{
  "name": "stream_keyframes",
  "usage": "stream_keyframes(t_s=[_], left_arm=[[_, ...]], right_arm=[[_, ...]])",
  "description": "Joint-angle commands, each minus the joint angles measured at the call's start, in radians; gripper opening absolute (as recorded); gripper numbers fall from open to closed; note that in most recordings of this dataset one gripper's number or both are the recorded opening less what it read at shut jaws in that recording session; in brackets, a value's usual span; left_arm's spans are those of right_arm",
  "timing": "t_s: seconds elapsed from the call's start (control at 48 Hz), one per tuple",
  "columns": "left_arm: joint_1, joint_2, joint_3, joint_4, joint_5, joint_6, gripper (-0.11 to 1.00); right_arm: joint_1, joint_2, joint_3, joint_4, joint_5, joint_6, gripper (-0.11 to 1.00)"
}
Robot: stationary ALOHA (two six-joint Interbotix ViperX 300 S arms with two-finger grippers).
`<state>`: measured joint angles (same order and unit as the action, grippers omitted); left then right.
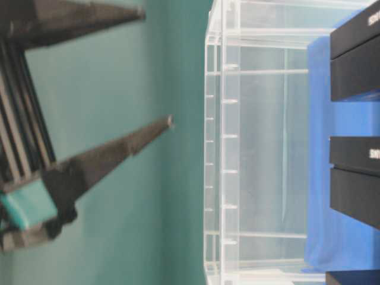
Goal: Take the box out of the case with the left arm.
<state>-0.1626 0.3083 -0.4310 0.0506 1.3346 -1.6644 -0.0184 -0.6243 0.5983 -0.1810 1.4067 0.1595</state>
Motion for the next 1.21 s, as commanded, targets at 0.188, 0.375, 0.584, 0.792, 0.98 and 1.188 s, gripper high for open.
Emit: stream_keyframes(t_s=[0.188,0.375,0.584,0.792,0.98,1.188], left_arm=[[-0.011,-0.219,0.202,0.003,0.003,-0.005,0.9],[-0.023,-0.368,0.383,0.0,-0.005,-0.006,0.9],[-0.04,-0.545,0.588,-0.002,-0.018,-0.029,0.9],[-0.046,-0.699,0.749,-0.002,-0.06,-0.043,0.9],[-0.046,-0.802,0.839,0.0,-0.061,-0.037,0.9],[-0.046,-0.854,0.876,0.0,-0.06,-0.035,0.9]], right_arm=[[0.0,-0.003,-0.009,-0.002,0.002,0.0,0.0],[0.0,-0.005,-0.008,0.0,0.002,0.0,0.0],[-0.002,-0.005,-0.009,0.003,0.003,-0.003,0.0],[0.0,-0.005,-0.008,0.003,0.003,-0.003,0.0],[0.0,-0.005,-0.008,0.003,0.003,-0.005,0.0],[0.0,-0.005,-0.008,0.002,0.003,-0.005,0.0]])
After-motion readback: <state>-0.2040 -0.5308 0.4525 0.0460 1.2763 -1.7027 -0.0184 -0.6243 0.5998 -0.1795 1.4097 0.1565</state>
